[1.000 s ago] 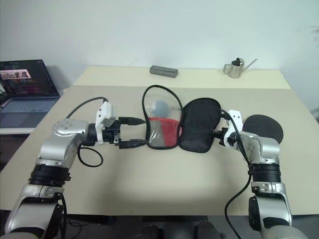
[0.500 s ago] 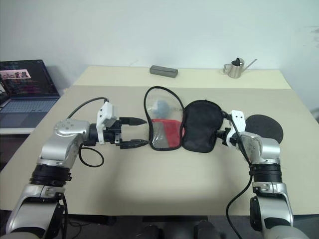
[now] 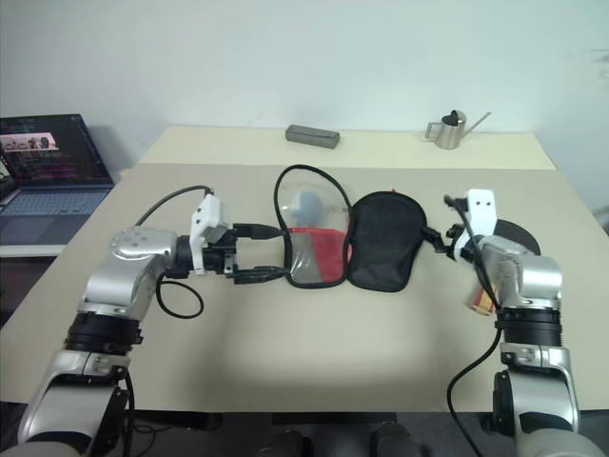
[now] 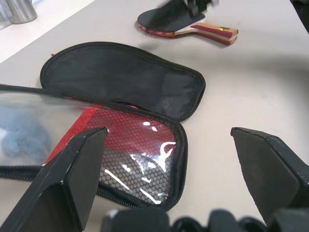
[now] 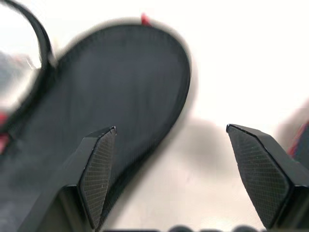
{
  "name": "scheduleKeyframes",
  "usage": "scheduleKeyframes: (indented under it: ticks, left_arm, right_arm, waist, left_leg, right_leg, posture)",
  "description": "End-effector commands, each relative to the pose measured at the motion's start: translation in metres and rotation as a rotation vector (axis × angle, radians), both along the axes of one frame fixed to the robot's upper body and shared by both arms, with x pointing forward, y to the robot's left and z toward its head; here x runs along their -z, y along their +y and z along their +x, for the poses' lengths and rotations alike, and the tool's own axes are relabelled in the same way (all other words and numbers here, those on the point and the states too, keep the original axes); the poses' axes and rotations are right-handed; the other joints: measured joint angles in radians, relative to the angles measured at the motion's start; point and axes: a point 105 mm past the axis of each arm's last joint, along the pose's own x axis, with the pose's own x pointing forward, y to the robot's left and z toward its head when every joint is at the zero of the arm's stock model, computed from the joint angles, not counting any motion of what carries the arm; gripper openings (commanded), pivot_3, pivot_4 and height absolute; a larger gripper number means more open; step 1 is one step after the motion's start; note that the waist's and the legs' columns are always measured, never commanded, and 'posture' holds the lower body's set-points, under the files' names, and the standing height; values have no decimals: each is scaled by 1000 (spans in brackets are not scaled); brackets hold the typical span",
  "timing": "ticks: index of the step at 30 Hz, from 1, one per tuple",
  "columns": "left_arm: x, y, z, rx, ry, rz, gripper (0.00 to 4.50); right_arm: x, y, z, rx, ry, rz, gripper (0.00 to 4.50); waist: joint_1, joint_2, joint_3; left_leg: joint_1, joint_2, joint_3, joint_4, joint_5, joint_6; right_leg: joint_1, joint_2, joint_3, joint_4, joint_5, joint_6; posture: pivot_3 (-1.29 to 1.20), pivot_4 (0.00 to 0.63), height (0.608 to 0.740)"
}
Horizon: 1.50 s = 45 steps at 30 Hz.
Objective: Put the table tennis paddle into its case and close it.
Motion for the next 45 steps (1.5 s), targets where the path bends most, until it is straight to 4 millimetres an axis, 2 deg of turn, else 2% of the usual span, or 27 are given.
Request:
scheduleKeyframes:
  ticks: [1,3,9,14,19,22,29,34,45]
  left_arm:
    - [-11,-5,3,18,-43,-14,4500]
    - [-11,-7,5,29,-44,-15,4500]
    - [-15,-20,10,81,-43,-28,4500]
    - [-17,-32,12,158,-27,-29,4500]
    - [-25,-49,10,250,-14,-56,4500]
    - [-29,-60,9,305,-3,-69,4500]
    - [-36,-83,-2,451,12,-63,4500]
    - [-38,-95,-8,522,-8,-27,4500]
    - [-40,-98,-9,555,-32,1,4500]
  right_arm:
    - [-20,-9,-17,13,-82,-42,4176]
    - [-20,-12,-26,30,-88,-70,4482]
    - [-10,-24,-56,147,-74,-195,4482]
    - [4,-26,-76,239,-40,-202,4482]
    - [9,-25,-85,320,-34,-172,4482]
    - [16,-27,-87,345,-11,-174,4482]
    - [29,-47,-90,451,36,-157,4482]
    - [40,-50,-89,458,87,-140,4482]
    - [63,-54,-68,471,154,-88,4482]
  waist:
    - [1,0,0]
    - [1,0,0]
    - [2,0,0]
    - [0,0,0]
    - [-1,0,0]
    - [1,0,0]
    - [0,0,0]
    - [-1,0,0]
    - [-2,0,0]
  left_leg:
    - [0,0,0,0,0,0]
    - [0,0,0,0,0,0]
    - [0,0,0,0,0,0]
    - [0,0,0,0,0,0]
    - [0,0,0,0,0,0]
    - [0,0,0,0,0,0]
    - [0,0,0,0,0,0]
    - [0,0,0,0,0,0]
    - [1,0,1,0,0,0]
  right_leg:
    - [0,0,0,0,0,0]
    - [0,0,0,0,0,0]
    - [0,0,0,0,0,0]
    - [0,1,0,0,0,0]
    - [0,2,1,1,0,0]
    - [0,3,0,0,0,0]
    - [0,3,1,0,0,0]
    - [0,3,1,0,0,0]
    - [0,4,2,1,0,0]
  posture:
    - [0,150,740]
    - [0,150,740]
    - [0,150,740]
    - [0,150,740]
    - [0,150,740]
    - [0,150,740]
    - [0,150,740]
    - [0,150,740]
    - [0,150,740]
